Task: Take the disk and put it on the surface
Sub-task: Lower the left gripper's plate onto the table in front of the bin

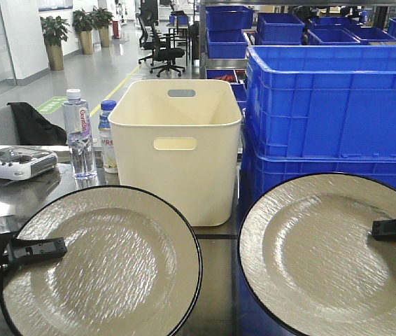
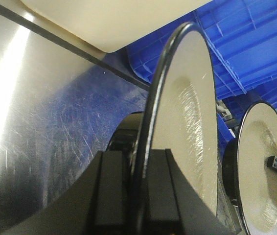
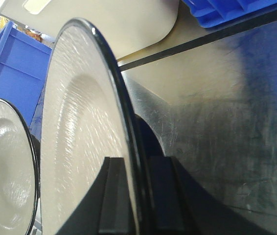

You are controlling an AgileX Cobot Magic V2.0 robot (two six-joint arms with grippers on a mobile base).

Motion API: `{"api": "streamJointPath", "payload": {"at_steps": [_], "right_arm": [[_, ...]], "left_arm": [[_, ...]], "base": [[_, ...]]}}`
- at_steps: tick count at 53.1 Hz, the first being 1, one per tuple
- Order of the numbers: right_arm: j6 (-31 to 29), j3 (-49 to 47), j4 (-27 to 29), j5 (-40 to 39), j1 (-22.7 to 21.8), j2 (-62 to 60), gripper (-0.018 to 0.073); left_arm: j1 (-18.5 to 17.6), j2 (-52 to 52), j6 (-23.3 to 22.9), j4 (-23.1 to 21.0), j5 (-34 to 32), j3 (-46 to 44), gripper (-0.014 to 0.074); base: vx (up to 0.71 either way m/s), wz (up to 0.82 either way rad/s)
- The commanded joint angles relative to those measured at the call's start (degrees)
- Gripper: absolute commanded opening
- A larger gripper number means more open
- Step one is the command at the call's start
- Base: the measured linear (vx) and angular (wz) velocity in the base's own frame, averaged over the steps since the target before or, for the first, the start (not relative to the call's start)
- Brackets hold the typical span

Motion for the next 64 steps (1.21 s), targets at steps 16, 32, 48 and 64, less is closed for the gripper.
{"api": "streamJointPath", "payload": {"at_steps": [16, 32, 48, 64], "right_arm": [[-0.07, -2.01, 7.2, 0.71, -0.16, -2.13, -0.0009], [-2.7, -2.01, 8.59, 1.55, -0.16, -2.13, -0.0009], [-4.07, -2.13, 18.91, 1.51, -0.16, -2.13, -0.0009], [-4.13, -2.13, 19.49, 1.51, -0.16, -2.13, -0.0009]], "left_arm": [[0.0, -2.06, -0.88, -6.66, 2.54, -1.96, -0.0008], [-0.05, -1.89, -1.02, -7.12, 1.37, -1.96, -0.0008], [-8.53, 12.06, 5.53, -15.96, 0.05, -3.69, -0.0005], [-21.17, 26.66, 11.67, -16.01, -2.95, -17.98, 0.0013]], "base": [[0.0, 0.0], [0.0, 0.0], [0.0, 0.0], [0.0, 0.0]]}}
